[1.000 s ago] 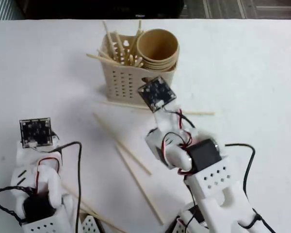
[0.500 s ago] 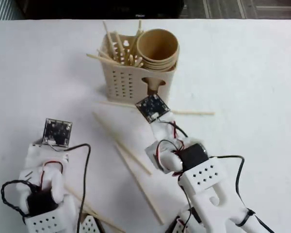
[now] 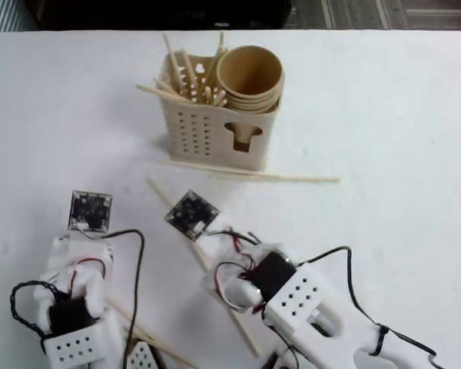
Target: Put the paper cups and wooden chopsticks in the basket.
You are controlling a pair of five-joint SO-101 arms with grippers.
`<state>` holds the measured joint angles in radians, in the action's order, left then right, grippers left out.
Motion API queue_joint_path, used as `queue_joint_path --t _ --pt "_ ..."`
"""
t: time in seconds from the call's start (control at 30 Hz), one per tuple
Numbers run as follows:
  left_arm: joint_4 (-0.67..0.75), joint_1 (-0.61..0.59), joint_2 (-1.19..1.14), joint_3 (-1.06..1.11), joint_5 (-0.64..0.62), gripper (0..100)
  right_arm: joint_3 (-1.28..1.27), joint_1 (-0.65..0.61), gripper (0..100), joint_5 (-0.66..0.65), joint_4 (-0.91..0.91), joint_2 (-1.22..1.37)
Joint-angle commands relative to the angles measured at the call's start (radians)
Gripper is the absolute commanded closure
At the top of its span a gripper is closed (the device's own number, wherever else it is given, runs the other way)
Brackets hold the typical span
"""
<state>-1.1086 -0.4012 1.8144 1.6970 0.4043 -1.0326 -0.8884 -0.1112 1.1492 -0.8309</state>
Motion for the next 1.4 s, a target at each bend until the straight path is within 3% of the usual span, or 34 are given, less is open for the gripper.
queue_joint_path --t 0.0,0.13,0.4,0.87,1.17,1.37 --pt "-0.064 -0.005 0.010 -0.005 -0.012 96 0.005 -0.022 70.5 0.011 -0.068 0.091" --pt "-0.150 -0.001 0.010 -0.005 -0.012 96 0.041 -0.051 70.5 0.014 -0.131 0.257" --pt "-0.161 -0.002 0.010 -0.005 -0.012 96 0.100 -0.082 70.5 0.014 -0.211 0.472" --pt "-0.161 -0.002 0.010 -0.005 -0.012 96 0.101 -0.079 71.3 0.011 -0.283 0.610" --pt "-0.161 -0.002 0.010 -0.005 -0.012 96 0.117 -0.077 97.4 0.014 -0.285 0.622" --pt "-0.161 -0.002 0.010 -0.005 -0.012 96 0.137 -0.007 98.1 0.041 -0.269 0.584"
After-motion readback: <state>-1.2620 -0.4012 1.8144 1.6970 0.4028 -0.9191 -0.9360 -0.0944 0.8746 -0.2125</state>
